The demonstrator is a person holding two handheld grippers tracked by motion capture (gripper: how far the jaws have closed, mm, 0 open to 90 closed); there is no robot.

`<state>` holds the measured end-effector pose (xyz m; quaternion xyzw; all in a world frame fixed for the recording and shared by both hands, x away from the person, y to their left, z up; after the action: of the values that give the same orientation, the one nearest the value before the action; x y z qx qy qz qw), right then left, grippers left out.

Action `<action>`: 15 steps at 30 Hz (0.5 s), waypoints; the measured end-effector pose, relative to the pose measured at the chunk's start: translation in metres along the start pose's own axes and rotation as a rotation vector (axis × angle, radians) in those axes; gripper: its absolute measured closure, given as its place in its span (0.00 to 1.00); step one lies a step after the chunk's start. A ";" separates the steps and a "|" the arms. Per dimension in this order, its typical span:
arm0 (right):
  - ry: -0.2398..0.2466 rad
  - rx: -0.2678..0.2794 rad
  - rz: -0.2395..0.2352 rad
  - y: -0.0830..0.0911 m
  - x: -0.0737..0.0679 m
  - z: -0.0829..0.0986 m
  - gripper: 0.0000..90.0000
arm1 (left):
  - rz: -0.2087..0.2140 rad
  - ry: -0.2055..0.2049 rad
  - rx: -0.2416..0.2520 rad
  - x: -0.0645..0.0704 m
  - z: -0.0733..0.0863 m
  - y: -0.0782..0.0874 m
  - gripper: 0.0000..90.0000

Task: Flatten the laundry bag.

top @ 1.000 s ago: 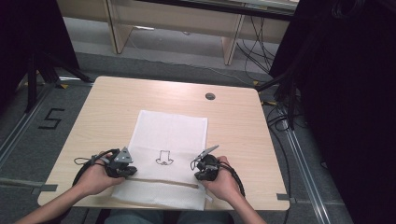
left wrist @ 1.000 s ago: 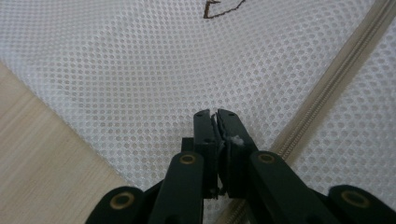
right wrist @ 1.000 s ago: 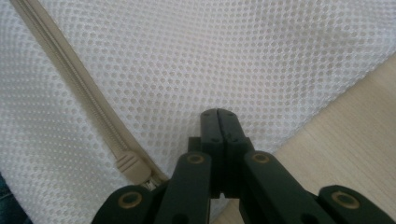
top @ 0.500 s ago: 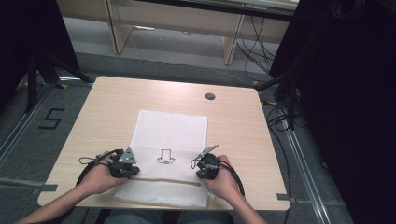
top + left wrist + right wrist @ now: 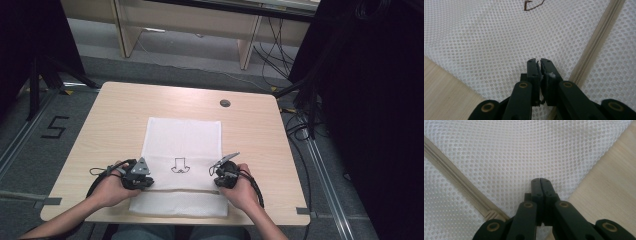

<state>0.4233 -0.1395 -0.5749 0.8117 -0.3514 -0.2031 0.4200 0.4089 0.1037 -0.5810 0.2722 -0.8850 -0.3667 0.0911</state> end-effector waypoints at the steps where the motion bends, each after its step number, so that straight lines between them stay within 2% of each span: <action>1: -0.003 0.001 0.002 0.000 0.000 0.000 1.00 | -0.003 -0.009 -0.002 -0.002 0.000 0.000 0.94; 2: -0.003 0.001 0.002 0.000 0.000 0.000 1.00 | -0.003 -0.009 -0.002 -0.002 0.000 0.000 0.94; 3: -0.009 0.005 0.003 0.000 0.000 0.000 1.00 | -0.001 0.010 0.004 -0.002 0.000 0.000 0.93; 4: 0.002 0.019 0.003 -0.001 0.001 -0.001 0.99 | 0.001 0.008 0.007 -0.002 0.000 0.000 0.92; 5: -0.008 0.020 0.000 0.000 0.001 0.000 0.98 | -0.003 0.026 0.015 -0.003 0.000 0.000 0.90; 6: -0.008 0.020 0.000 0.000 0.001 0.000 0.98 | 0.009 0.019 0.016 -0.003 0.000 0.001 0.90; 7: -0.032 0.039 0.002 0.004 0.001 -0.002 0.93 | 0.000 0.034 0.020 -0.004 0.001 0.001 0.87; 8: -0.032 0.039 0.002 0.004 0.001 -0.002 0.93 | 0.012 0.036 0.021 -0.004 0.000 0.002 0.87; 9: -0.075 0.071 0.014 0.012 0.002 -0.005 0.90 | 0.007 0.063 0.040 -0.006 -0.001 0.003 0.84; 11: -0.070 0.085 0.014 0.017 0.003 -0.006 0.87 | 0.013 0.076 0.049 -0.007 -0.002 0.005 0.83; 12: -0.067 0.126 0.018 0.026 0.006 -0.007 0.83 | 0.012 0.100 0.083 -0.009 -0.006 0.007 0.79; 13: -0.067 0.126 0.018 0.026 0.006 -0.007 0.83 | 0.012 0.100 0.083 -0.009 -0.006 0.007 0.77; 15: -0.086 0.176 0.039 0.037 0.016 -0.002 0.81 | 0.001 0.116 0.125 -0.013 -0.011 0.010 0.74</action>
<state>0.4207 -0.1644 -0.5439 0.8290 -0.4012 -0.1980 0.3356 0.4194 0.1101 -0.5656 0.2977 -0.8994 -0.2945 0.1252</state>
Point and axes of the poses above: each handheld gripper's, and its own axes: y roughly backward along the jaws, z roughly out of its underside, x roughly to its right, the point moved 10 cm from there along -y, roughly forward along the jaws, and after that the axes turned 8 degrees about x, right-handed, at the moved point
